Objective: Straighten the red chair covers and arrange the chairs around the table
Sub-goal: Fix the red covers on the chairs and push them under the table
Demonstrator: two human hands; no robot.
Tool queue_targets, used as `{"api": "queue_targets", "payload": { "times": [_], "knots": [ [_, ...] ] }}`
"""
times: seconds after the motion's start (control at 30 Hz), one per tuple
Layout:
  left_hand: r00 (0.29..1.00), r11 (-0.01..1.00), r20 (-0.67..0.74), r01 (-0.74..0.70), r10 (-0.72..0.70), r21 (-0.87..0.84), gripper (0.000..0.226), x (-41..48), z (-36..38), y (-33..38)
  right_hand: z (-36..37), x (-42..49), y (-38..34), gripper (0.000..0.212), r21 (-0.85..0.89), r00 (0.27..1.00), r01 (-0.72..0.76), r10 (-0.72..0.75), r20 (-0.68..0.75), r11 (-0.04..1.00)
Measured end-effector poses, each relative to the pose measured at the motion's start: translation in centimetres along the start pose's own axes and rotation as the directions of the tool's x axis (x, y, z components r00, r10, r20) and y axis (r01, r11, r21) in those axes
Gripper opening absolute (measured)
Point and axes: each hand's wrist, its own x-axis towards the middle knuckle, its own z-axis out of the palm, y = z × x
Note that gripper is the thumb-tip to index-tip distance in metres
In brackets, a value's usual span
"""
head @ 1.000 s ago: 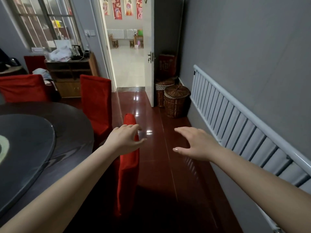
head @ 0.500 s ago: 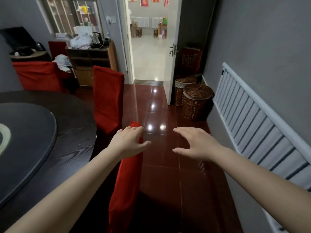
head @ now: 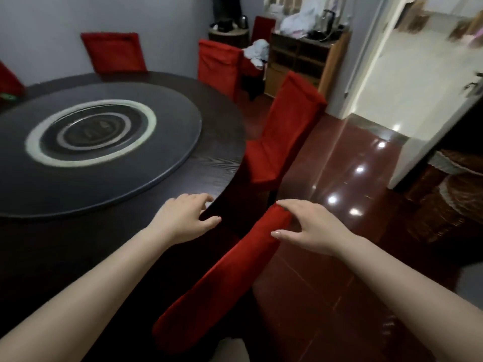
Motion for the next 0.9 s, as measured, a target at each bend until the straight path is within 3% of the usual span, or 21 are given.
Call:
{"api": "queue_targets", "payload": {
  "times": [0.23, 0.5, 0.6, 0.77, 0.9],
  "knots": [
    [0.955, 0.956, 0.025, 0.293, -0.294, 0.027, 0.063, 0.3, 1.7, -5.0, 2.1, 9.5, 2.8, 0.080, -0.028, 0.980, 0.183, -0.180, 0.083, 0.983],
    [0.868, 0.867, 0.077, 0.495, -0.490, -0.060, 0.057, -1.8, 5.4, -1.8, 5.0, 14.2, 6.0, 0.084, -0.079, 0.925, 0.300, -0.270, 0.269, 0.951],
    [0.789, 0.778, 0.080, 0.613, -0.608, -0.135, 0.056, -3.7, 7.1, -0.2, 6.1, 15.3, 6.5, 0.083, -0.080, 0.880, 0.363, -0.314, 0.355, 0.928],
    [0.599, 0.563, 0.106, 0.789, -0.794, -0.245, 0.050, -8.5, 11.9, 4.9, 8.5, 15.2, 7.6, 0.073, -0.072, 0.823, 0.389, -0.312, 0.475, 0.918],
    [0.601, 0.612, -0.123, 0.786, -0.790, -0.088, 0.062, -10.5, 14.3, 8.9, 9.9, 13.8, 7.9, 0.058, -0.101, 0.885, 0.385, -0.337, 0.321, 0.917]
  ]
}}
